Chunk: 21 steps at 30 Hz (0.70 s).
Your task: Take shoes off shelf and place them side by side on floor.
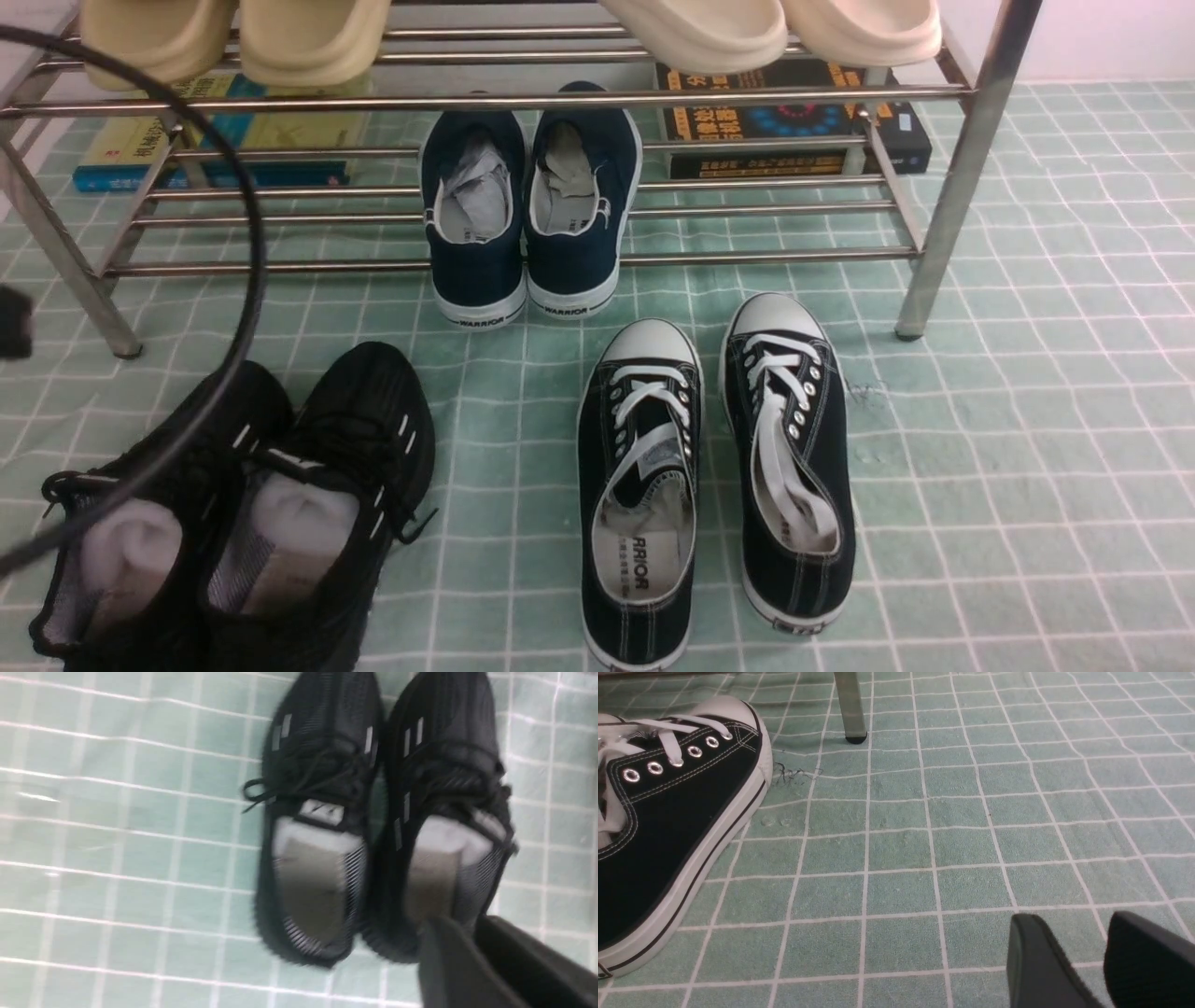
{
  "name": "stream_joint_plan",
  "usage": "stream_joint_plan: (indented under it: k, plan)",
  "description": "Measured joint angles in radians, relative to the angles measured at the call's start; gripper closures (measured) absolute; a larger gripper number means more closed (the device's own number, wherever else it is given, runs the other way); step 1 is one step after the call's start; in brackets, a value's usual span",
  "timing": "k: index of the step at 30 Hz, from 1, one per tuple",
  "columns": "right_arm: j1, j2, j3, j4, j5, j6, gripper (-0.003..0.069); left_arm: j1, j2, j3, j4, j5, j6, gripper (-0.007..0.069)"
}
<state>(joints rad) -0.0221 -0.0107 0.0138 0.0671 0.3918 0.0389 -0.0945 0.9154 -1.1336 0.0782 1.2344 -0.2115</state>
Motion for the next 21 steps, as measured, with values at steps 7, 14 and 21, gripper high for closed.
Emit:
stream_joint_plan:
  k: [7,14,21]
  plan:
    - [0.000,0.000,0.000,0.000,0.000,0.000,0.0415,0.000,-0.383,0.373,-0.078,-0.272,0.021,0.0624]
    - [0.000,0.000,0.000,0.000,0.000,0.000,0.0415,0.000,-0.613,0.702,-0.099,-0.731,0.021,0.0624]
    - [0.000,0.000,0.000,0.000,0.000,0.000,0.0415,0.000,-0.649,0.837,-0.078,-0.860,0.022,0.0624]
